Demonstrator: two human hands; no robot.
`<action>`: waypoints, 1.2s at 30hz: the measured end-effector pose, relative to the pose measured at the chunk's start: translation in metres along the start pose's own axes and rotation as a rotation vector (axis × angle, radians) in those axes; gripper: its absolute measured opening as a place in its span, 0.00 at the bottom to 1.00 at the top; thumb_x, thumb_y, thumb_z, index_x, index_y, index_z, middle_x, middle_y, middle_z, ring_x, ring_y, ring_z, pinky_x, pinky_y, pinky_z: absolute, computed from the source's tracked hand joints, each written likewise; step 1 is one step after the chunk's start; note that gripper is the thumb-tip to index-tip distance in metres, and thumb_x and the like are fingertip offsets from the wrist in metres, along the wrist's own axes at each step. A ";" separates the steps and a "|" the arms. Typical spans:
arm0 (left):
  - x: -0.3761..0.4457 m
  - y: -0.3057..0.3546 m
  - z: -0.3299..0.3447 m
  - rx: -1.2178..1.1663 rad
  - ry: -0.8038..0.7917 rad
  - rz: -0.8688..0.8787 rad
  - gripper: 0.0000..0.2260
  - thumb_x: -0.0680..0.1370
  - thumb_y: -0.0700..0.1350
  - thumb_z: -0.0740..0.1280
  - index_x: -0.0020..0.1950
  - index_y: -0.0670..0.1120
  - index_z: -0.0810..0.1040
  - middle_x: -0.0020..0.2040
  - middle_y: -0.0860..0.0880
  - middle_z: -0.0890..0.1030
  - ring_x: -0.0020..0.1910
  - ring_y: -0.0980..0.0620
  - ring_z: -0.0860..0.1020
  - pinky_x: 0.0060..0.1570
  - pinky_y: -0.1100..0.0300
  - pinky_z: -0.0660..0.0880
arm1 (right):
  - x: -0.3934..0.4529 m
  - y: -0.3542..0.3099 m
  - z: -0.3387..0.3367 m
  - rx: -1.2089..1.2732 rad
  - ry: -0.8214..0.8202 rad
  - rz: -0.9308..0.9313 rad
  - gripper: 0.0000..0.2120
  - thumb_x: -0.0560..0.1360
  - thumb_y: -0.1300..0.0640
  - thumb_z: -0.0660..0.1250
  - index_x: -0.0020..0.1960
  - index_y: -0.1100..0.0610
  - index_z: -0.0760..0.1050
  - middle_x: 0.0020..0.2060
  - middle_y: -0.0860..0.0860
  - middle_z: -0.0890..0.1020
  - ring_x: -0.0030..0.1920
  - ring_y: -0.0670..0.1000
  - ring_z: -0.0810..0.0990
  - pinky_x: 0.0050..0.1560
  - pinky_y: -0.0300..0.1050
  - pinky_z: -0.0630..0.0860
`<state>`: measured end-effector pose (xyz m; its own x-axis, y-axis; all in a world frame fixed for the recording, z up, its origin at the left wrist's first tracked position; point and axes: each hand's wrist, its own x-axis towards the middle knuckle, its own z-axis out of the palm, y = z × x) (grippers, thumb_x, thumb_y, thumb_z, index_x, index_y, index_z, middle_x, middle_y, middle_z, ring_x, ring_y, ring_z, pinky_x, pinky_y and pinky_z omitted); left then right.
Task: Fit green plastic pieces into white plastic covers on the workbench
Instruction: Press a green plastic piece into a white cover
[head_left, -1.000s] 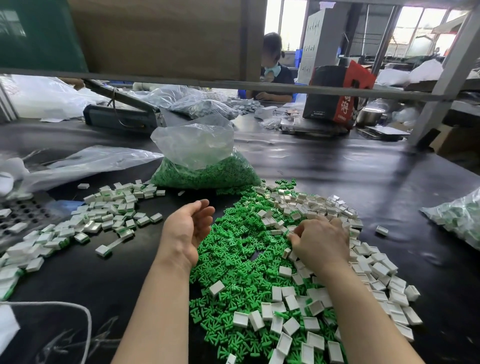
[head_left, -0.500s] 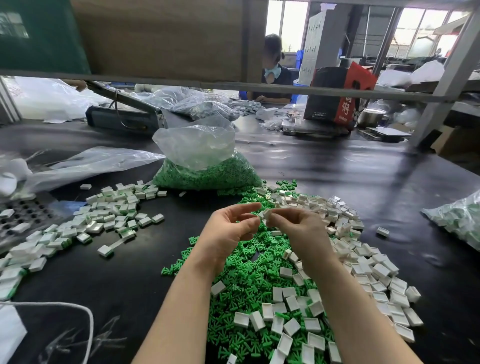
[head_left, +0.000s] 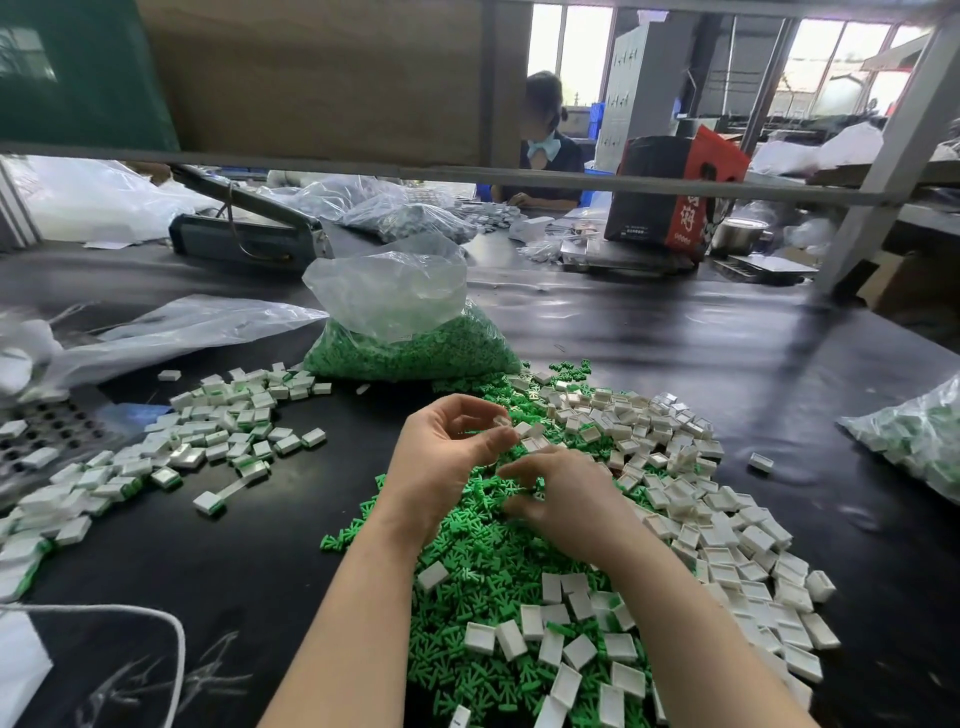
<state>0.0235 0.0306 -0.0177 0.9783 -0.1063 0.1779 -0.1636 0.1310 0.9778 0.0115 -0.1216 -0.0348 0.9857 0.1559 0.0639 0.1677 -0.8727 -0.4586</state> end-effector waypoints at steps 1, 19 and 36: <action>0.000 0.000 0.000 -0.011 0.018 0.000 0.07 0.70 0.38 0.75 0.47 0.42 0.82 0.41 0.45 0.85 0.39 0.54 0.82 0.40 0.64 0.78 | 0.000 -0.002 0.002 -0.045 -0.010 -0.017 0.13 0.75 0.46 0.70 0.59 0.42 0.79 0.54 0.46 0.78 0.56 0.47 0.75 0.59 0.46 0.73; 0.006 -0.006 -0.010 -0.172 0.186 -0.110 0.04 0.79 0.36 0.66 0.53 0.40 0.76 0.43 0.45 0.85 0.39 0.53 0.83 0.38 0.64 0.79 | 0.001 -0.008 0.007 -0.055 0.104 -0.047 0.03 0.76 0.50 0.70 0.48 0.46 0.77 0.45 0.44 0.78 0.48 0.46 0.74 0.49 0.40 0.71; 0.002 0.001 -0.004 -0.130 0.057 -0.106 0.11 0.65 0.45 0.75 0.45 0.44 0.84 0.38 0.46 0.85 0.37 0.53 0.82 0.39 0.64 0.79 | -0.002 -0.019 -0.015 1.163 0.399 0.011 0.03 0.73 0.64 0.72 0.45 0.57 0.82 0.36 0.49 0.85 0.33 0.39 0.79 0.36 0.31 0.73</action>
<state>0.0254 0.0347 -0.0169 0.9954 -0.0702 0.0648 -0.0454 0.2487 0.9675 0.0069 -0.1123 -0.0135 0.9570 -0.1792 0.2280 0.2469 0.0906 -0.9648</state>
